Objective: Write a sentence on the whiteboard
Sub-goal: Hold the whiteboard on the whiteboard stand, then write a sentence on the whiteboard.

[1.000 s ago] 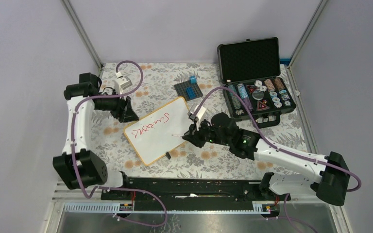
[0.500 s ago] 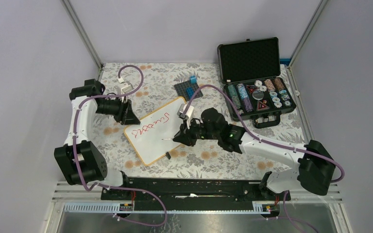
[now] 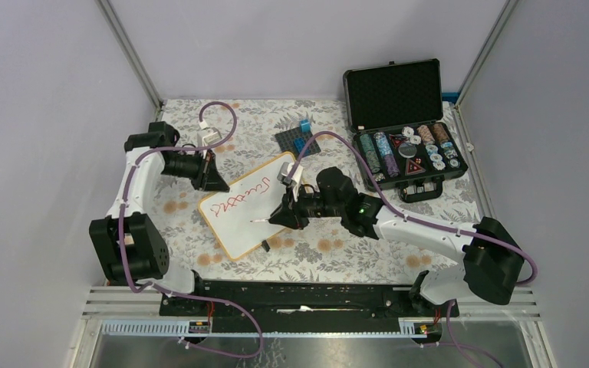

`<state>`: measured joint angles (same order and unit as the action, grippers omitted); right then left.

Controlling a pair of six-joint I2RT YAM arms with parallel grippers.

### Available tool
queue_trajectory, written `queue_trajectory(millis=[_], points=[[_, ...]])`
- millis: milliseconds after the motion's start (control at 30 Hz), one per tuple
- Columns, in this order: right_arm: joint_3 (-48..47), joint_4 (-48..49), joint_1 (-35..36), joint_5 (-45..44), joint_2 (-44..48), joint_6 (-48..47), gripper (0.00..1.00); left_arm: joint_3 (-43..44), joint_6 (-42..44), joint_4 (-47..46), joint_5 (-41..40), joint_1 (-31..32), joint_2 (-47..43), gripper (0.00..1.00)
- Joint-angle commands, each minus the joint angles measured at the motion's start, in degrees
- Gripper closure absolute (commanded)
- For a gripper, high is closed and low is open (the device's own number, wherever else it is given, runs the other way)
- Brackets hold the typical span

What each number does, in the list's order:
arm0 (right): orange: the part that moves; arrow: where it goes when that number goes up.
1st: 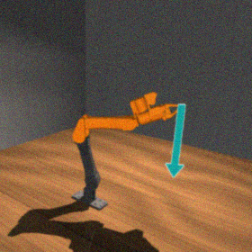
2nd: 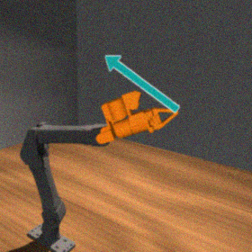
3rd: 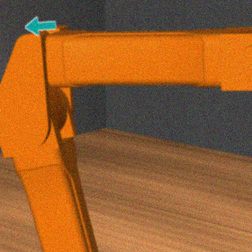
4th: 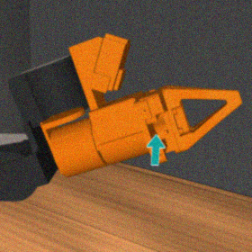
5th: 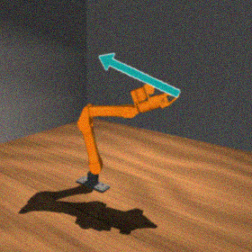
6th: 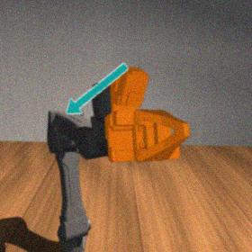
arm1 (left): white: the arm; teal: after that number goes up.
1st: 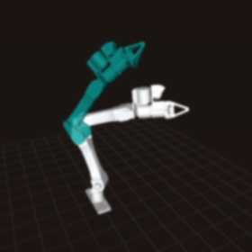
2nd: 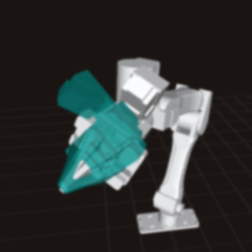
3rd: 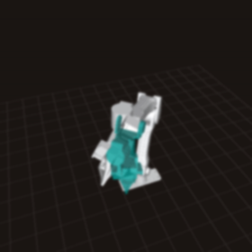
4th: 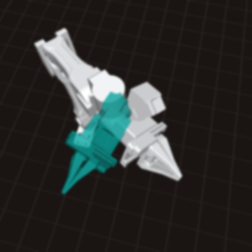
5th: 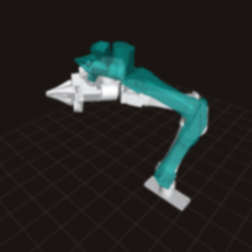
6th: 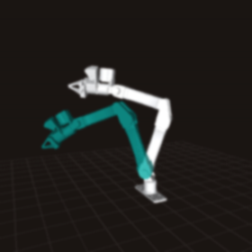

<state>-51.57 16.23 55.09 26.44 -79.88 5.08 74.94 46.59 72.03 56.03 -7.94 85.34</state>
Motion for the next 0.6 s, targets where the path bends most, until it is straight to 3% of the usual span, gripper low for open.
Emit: queue_trajectory(millis=[0,333,567], points=[[-2.57,1.76,-0.42,3.14,-0.27,-0.21,1.00,1.58,-1.71,-3.01,4.16,1.32,0.95,1.00],[-4.59,0.50,-0.42,8.16,-5.07,-2.37,1.00,0.34,-4.27,-7.14,3.15,3.80,0.93,1.00],[-4.56,2.81,-0.44,4.37,-7.83,-1.62,1.00,-1.54,-5.35,-9.28,2.77,3.87,-0.33,1.00]])
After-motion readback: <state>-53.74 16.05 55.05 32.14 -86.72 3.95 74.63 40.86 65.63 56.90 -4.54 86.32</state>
